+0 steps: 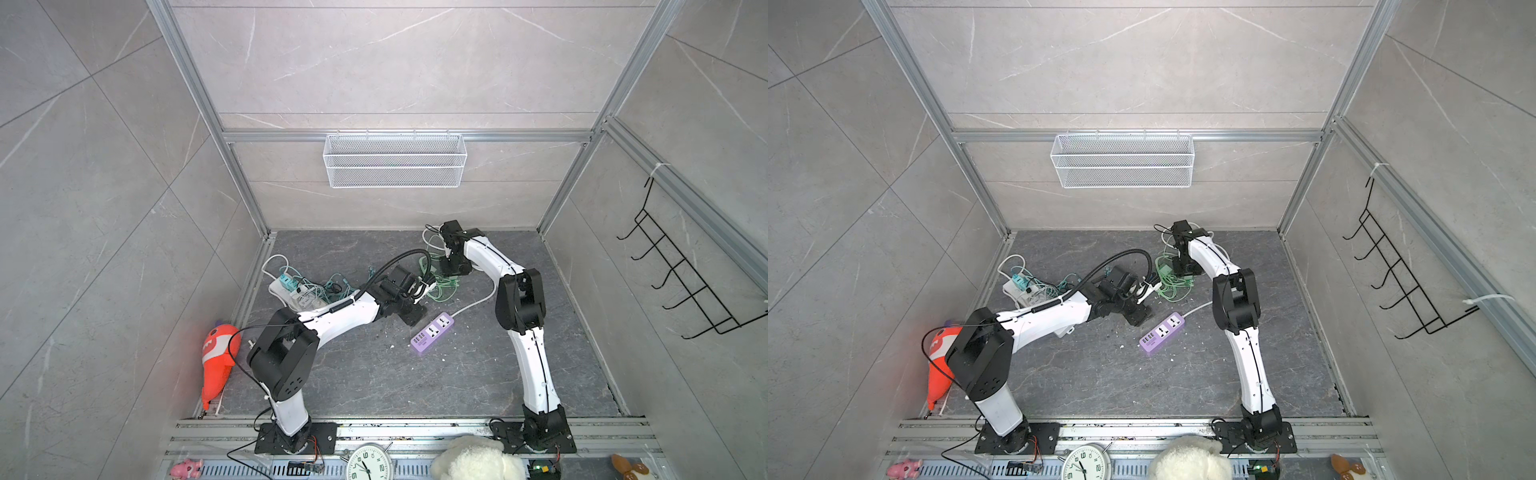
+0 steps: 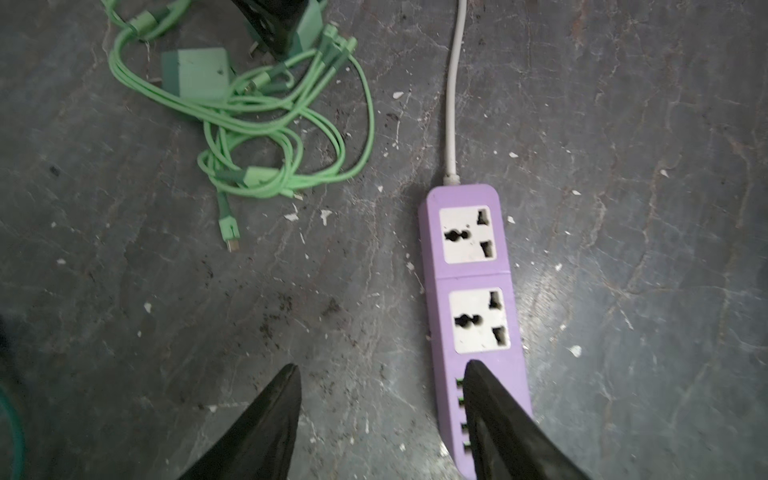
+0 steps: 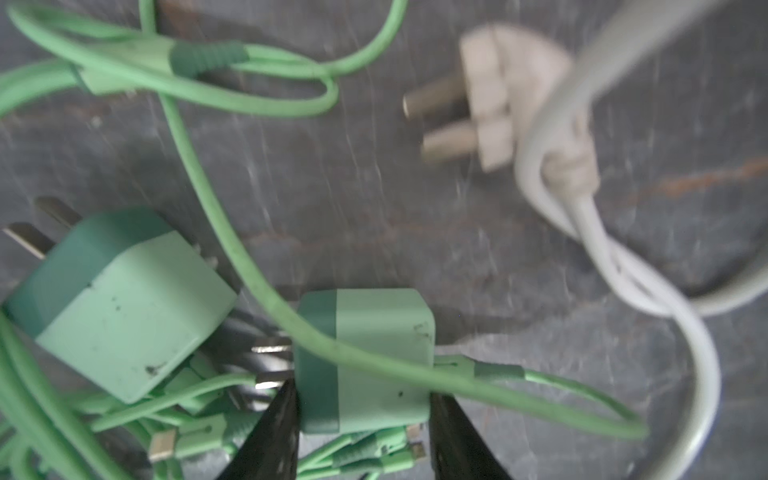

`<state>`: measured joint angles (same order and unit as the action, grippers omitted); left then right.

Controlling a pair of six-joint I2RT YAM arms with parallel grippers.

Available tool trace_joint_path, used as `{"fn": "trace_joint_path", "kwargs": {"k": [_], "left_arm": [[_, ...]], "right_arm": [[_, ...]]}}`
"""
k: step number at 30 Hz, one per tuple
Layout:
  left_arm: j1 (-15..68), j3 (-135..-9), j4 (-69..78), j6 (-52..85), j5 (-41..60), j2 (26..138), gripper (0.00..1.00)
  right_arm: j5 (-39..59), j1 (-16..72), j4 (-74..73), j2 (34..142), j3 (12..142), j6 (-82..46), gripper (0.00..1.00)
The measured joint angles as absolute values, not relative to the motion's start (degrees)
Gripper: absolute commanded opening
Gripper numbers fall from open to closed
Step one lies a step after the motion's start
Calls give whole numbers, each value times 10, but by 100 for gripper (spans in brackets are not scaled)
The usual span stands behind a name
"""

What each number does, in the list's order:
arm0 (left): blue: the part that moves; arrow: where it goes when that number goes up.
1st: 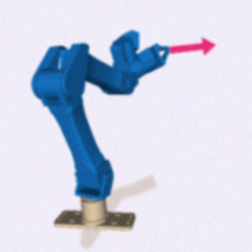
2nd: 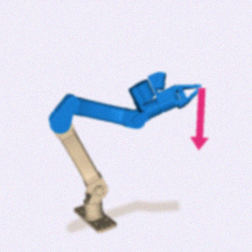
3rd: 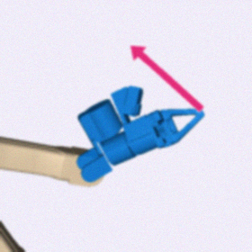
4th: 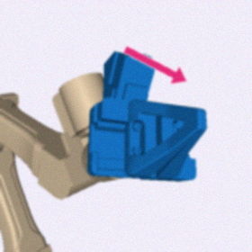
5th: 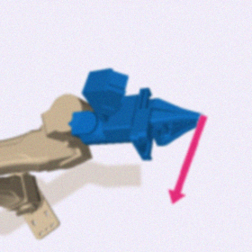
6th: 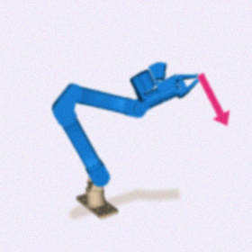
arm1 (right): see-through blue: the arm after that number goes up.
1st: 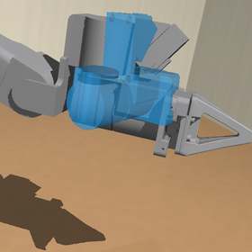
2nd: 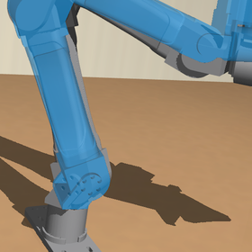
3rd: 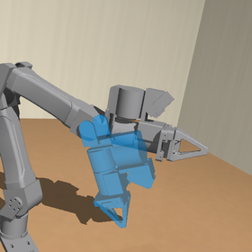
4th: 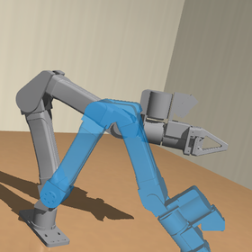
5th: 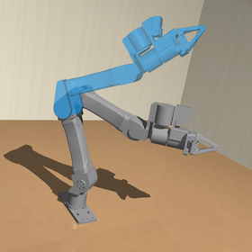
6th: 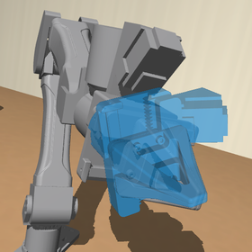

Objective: Insert the plug

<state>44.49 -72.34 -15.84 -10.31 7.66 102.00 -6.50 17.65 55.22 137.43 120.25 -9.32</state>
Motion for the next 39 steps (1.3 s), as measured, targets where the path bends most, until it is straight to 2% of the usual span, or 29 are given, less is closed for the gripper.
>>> {"fn": "trace_joint_path", "kwargs": {"k": [11,18,27,39], "left_arm": [[444,-775,-92,-250,86,1088,66],[444,-832,-90,-322,108,1124,66],[444,-836,-90,-348,138,1141,66],[446,-847,-96,-358,169,1157,70]], "right_arm": [[-57,174,489,1242,979,-94,33],[-27,161,465,1168,871,-90,40],[19,147,450,1145,843,-85,55],[46,139,434,1086,807,-95,56]]}}
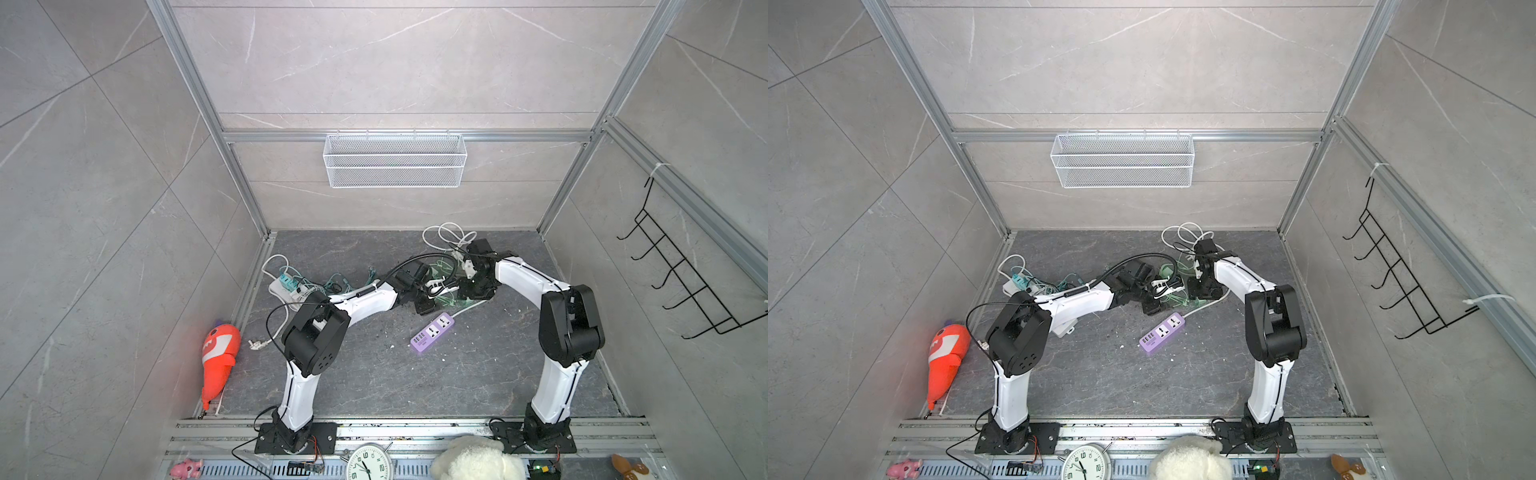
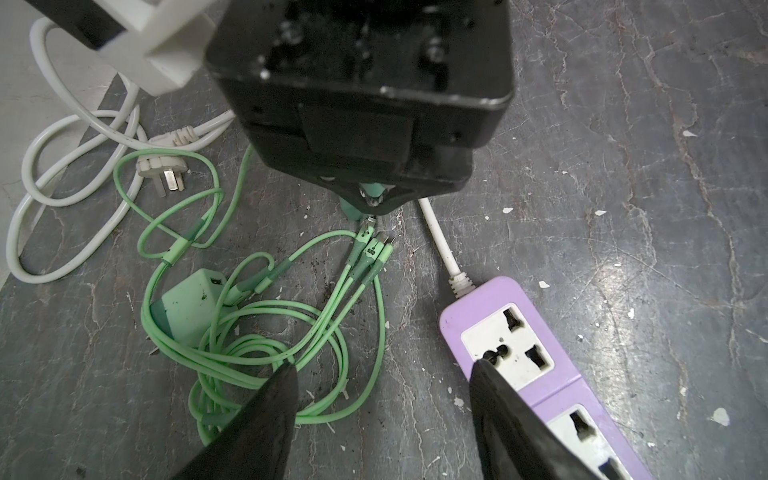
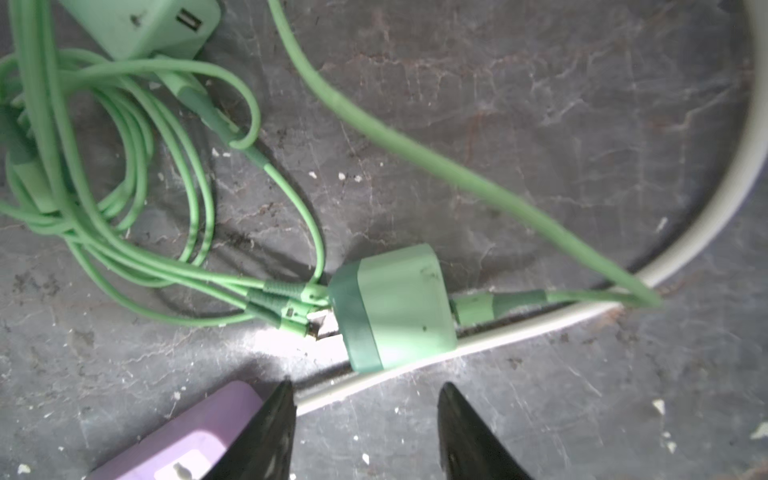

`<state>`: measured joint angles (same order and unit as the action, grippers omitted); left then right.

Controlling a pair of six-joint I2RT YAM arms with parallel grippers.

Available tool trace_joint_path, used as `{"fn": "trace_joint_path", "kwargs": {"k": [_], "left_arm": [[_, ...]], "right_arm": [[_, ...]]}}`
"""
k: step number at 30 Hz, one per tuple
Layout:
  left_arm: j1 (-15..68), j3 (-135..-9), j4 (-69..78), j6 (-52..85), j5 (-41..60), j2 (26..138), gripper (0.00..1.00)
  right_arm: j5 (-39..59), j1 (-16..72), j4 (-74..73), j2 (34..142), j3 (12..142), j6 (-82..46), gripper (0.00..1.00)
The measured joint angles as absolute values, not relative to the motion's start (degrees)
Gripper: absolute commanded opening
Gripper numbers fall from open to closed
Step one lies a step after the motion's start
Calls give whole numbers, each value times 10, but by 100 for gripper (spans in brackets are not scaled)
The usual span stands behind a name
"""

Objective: Insert the plug

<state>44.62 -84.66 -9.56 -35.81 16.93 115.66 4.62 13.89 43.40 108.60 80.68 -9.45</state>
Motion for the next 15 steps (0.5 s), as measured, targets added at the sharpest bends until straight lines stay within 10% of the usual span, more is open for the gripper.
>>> {"fn": "trace_joint_path", "kwargs": {"k": [15], "left_arm": [[496,-1013,-140,-355,150,1293,67]], "right_arm": [[84,91,432,830,633,-159,55]]}}
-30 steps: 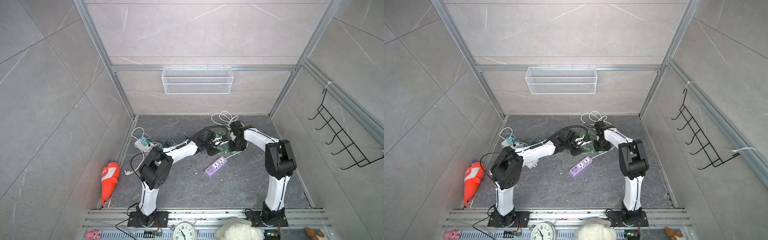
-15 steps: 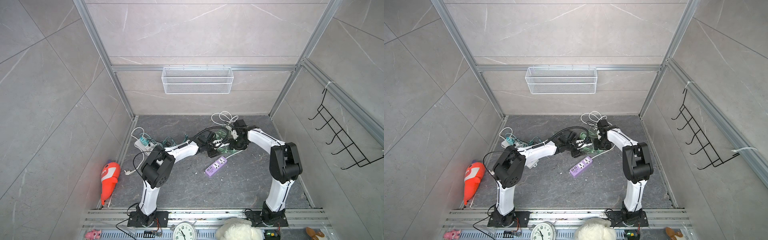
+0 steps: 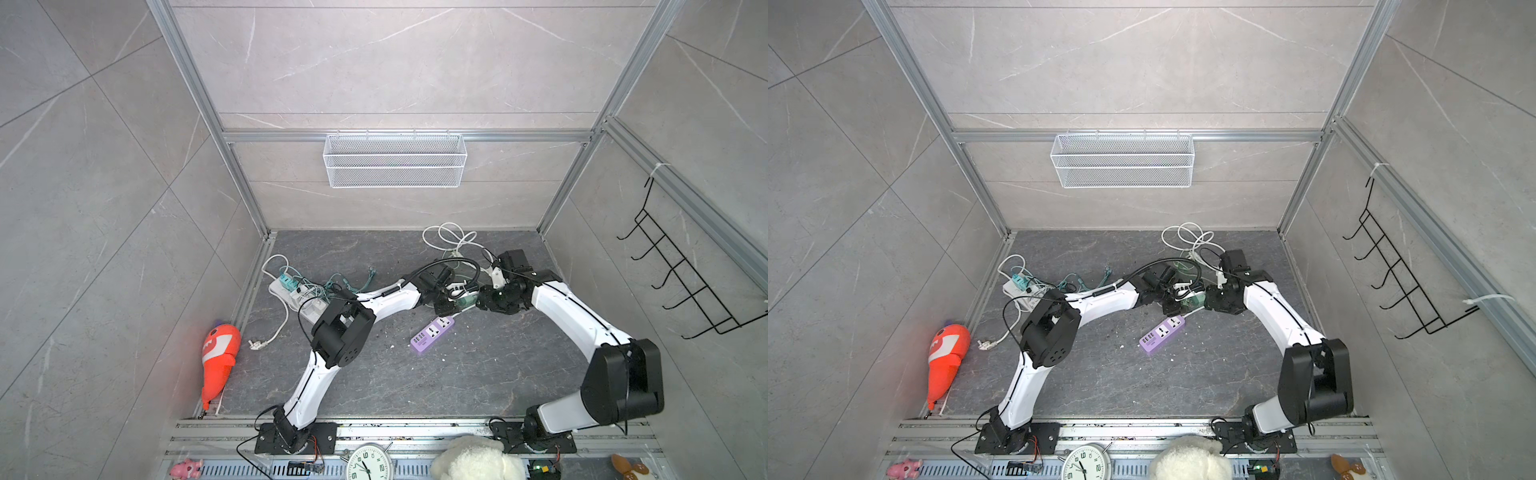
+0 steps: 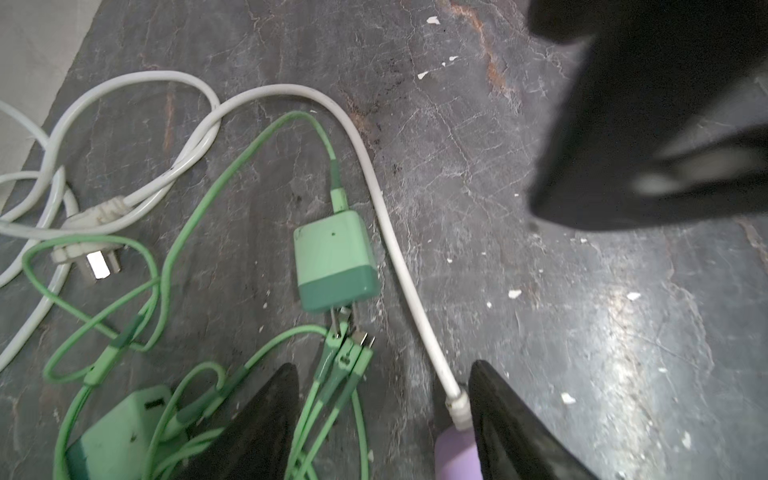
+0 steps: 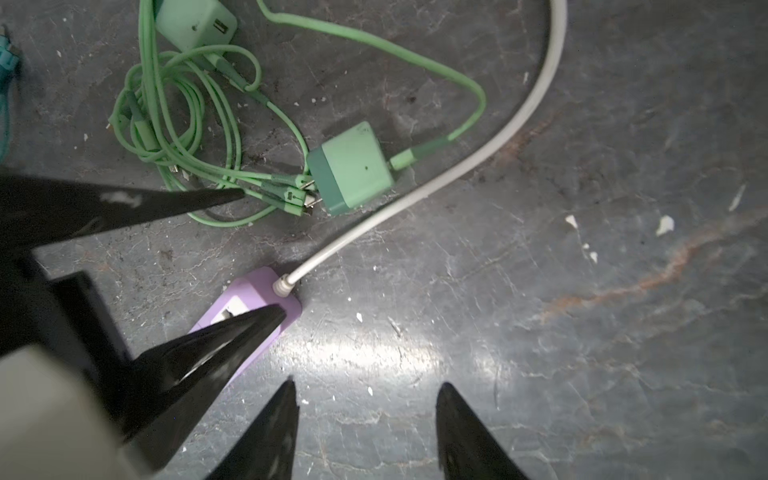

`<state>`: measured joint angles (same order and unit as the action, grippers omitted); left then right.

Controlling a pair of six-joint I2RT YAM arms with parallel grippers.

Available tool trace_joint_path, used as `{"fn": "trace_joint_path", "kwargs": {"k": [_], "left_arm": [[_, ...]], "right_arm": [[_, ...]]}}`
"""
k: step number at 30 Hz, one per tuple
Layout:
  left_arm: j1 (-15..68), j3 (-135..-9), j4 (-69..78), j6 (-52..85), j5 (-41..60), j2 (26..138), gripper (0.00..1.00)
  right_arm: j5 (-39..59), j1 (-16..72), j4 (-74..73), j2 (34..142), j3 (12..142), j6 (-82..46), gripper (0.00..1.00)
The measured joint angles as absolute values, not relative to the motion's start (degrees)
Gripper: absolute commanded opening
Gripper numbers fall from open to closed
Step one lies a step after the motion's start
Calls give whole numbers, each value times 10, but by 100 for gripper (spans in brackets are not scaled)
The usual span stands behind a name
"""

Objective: Insert the plug

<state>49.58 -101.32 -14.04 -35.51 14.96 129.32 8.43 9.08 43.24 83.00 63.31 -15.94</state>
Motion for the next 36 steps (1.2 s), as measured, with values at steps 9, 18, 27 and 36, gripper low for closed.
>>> {"fn": "trace_joint_path", "kwargs": {"k": [9,18,27,36], "left_arm": [[502,-1093,-162,-340,135,1362,66],[501,-1139,-148,-290,92,1411,66],[501,-1140,-141,-240,100,1414,67],[497,-1156,-137,-203,101,1419,67]], "right_arm": [[84,82,435,748,584,-176,54],[84,78,435,726,582,-180,53],[85,78,434,726,578,-180,53],[93,76,432,726,576,-180,52]]}}
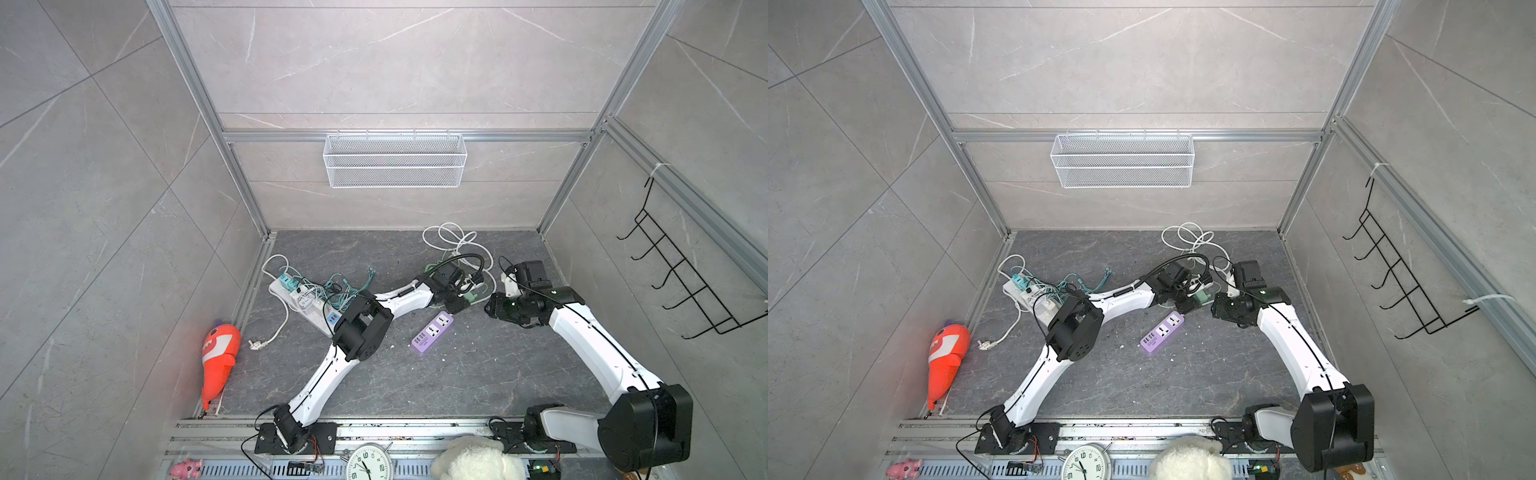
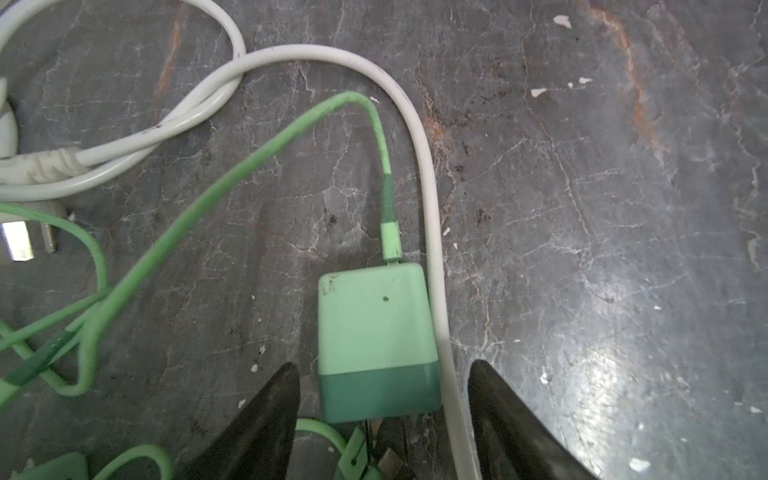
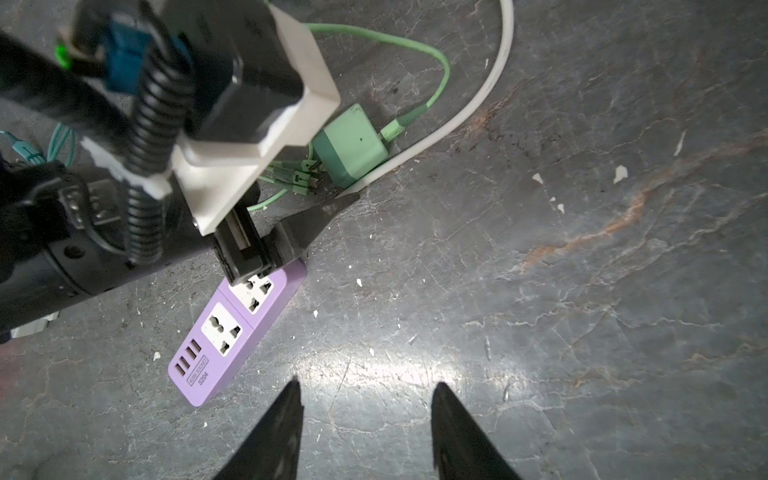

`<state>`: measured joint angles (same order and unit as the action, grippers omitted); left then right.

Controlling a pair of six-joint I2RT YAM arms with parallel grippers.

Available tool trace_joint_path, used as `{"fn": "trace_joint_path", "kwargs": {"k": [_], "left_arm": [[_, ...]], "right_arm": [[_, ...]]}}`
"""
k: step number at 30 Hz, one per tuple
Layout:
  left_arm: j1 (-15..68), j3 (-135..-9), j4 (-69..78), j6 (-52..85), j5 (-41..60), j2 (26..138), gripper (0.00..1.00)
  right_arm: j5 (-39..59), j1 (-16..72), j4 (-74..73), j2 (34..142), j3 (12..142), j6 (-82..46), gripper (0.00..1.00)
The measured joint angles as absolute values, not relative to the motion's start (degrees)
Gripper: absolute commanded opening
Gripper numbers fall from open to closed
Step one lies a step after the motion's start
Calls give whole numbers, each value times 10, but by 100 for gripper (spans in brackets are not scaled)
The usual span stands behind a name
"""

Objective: Insert the plug
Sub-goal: 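Close the left gripper on the light-green cube charger while right arm draws back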

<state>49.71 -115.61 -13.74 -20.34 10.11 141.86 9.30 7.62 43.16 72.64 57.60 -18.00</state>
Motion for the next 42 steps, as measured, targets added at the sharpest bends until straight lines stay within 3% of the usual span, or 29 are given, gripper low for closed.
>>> {"fn": "trace_joint_path", "kwargs": {"k": [27,39,42], "left_arm": [[492,-1213,-195,-180,111,1449,65],[492,-1284,-248,-180,121,1486,59],[491,-1288,-256,-180,123,1486,49]], "right_arm": [[94,71,428,723,559,-180,51],[95,71,428,700,555,-180,51],[95,70,428,693,552,-180,51]]}}
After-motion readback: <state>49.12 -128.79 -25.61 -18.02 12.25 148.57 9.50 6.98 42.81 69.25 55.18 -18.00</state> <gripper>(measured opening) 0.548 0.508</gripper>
